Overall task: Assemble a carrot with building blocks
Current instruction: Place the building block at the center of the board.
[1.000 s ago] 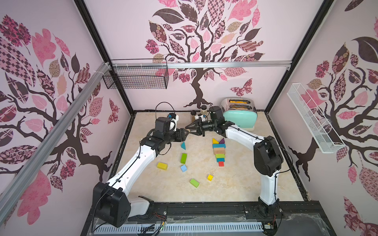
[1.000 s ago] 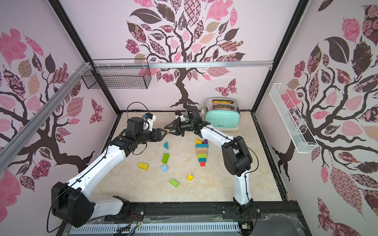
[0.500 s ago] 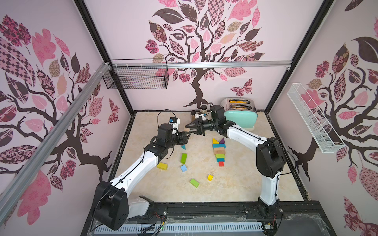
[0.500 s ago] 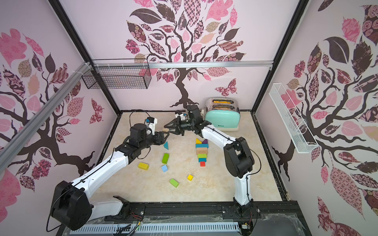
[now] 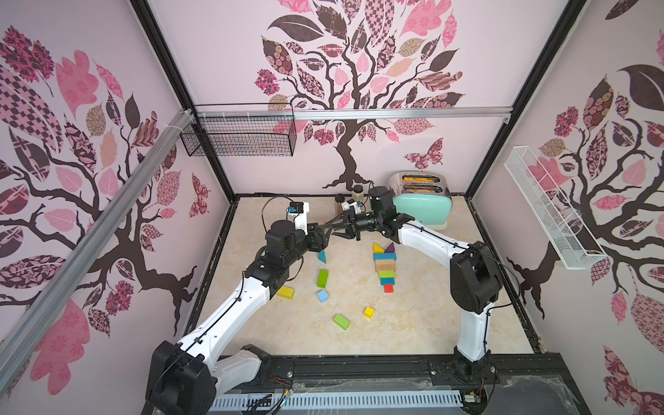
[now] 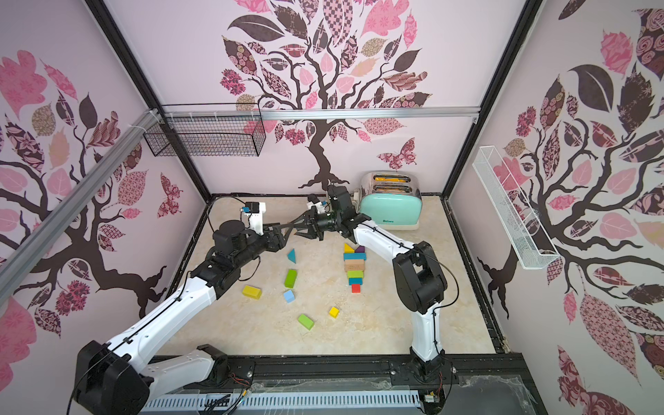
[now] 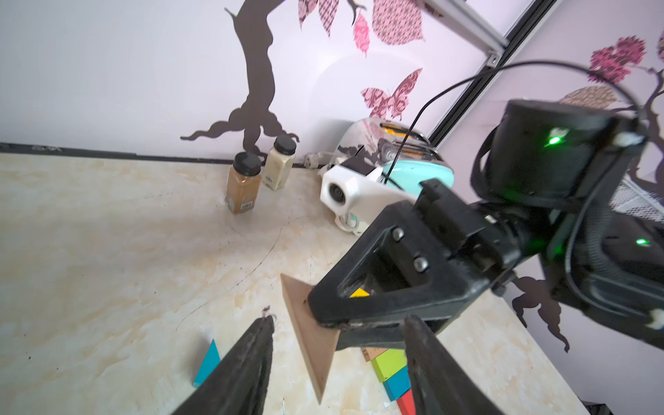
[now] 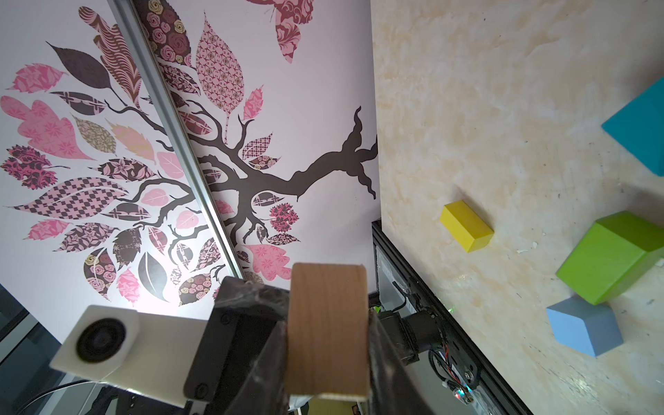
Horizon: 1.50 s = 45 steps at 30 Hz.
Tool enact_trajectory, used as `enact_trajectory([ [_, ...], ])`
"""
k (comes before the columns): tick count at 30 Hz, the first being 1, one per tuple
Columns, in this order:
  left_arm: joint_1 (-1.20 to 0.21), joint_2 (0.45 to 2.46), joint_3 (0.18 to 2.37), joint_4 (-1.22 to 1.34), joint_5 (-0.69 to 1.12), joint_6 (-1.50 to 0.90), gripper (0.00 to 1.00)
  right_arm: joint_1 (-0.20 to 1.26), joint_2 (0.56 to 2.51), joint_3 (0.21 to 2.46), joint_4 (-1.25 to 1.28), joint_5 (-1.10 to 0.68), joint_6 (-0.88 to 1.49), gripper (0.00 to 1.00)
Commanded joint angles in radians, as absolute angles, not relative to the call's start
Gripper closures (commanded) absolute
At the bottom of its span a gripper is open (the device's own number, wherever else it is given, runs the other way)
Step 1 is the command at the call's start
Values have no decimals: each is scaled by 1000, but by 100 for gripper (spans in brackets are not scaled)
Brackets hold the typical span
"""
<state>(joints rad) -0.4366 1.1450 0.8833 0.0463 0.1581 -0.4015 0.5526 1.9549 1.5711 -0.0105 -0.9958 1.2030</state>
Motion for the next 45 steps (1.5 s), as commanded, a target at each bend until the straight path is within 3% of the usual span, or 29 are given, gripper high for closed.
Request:
enact_trajectory([
  [1,-438,1167,885,81,162,-403,37,557,1933,1580,-6,-1006,1188,71],
  [14,-439,1053,820,-18,138,-379,35,555,1931,1586,9,-1002,1205,71],
  [21,-440,1120,814,20,153,-364,33,555,1926,1586,17,-1008,1210,71],
  [45,-444,1265,844,214,129,-404,47,563,1934,1566,8,-1015,1189,71],
])
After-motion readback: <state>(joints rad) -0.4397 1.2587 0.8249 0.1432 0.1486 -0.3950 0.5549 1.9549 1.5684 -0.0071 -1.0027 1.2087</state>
